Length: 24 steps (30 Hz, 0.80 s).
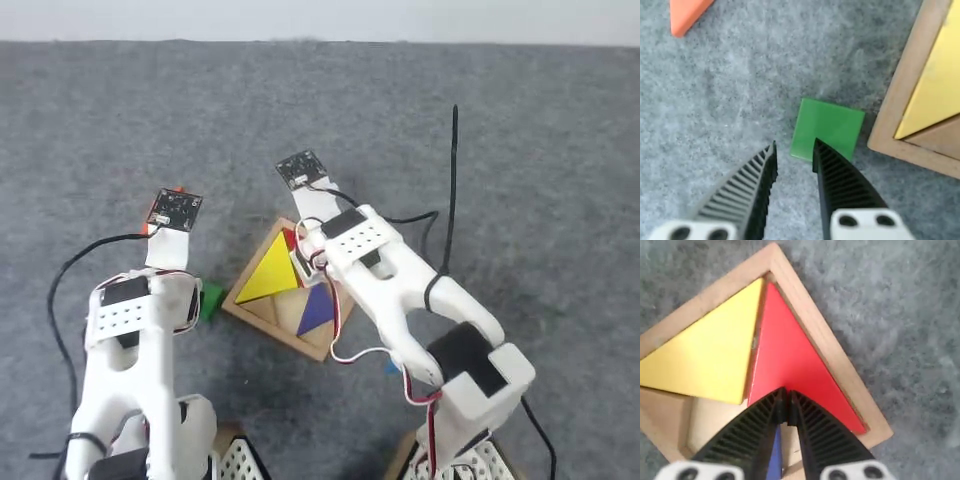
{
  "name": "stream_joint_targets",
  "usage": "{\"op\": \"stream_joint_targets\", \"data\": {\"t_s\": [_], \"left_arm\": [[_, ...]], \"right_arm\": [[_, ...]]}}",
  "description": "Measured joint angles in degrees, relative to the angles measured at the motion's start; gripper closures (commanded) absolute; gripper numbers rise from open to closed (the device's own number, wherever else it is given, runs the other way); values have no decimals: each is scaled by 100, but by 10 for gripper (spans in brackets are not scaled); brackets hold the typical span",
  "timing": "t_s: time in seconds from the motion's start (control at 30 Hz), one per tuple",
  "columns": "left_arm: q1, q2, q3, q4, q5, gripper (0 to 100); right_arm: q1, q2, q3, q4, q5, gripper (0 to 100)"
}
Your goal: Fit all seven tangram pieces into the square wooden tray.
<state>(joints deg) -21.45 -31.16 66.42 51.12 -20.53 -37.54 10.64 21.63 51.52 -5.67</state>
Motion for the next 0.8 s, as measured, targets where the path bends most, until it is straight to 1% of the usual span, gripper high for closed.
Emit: {"op": "stream_joint_targets", "data": {"t_s": [0.23,0.63,0.8], "left_arm": [[0,0,0,0,0,882],[0,0,0,0,0,882],[0,0,0,0,0,882]], "right_arm": [[9,-404,167,747,9,991],[-9,-431,202,1046,18,991],[-352,-431,273,1204,18,991]]}}
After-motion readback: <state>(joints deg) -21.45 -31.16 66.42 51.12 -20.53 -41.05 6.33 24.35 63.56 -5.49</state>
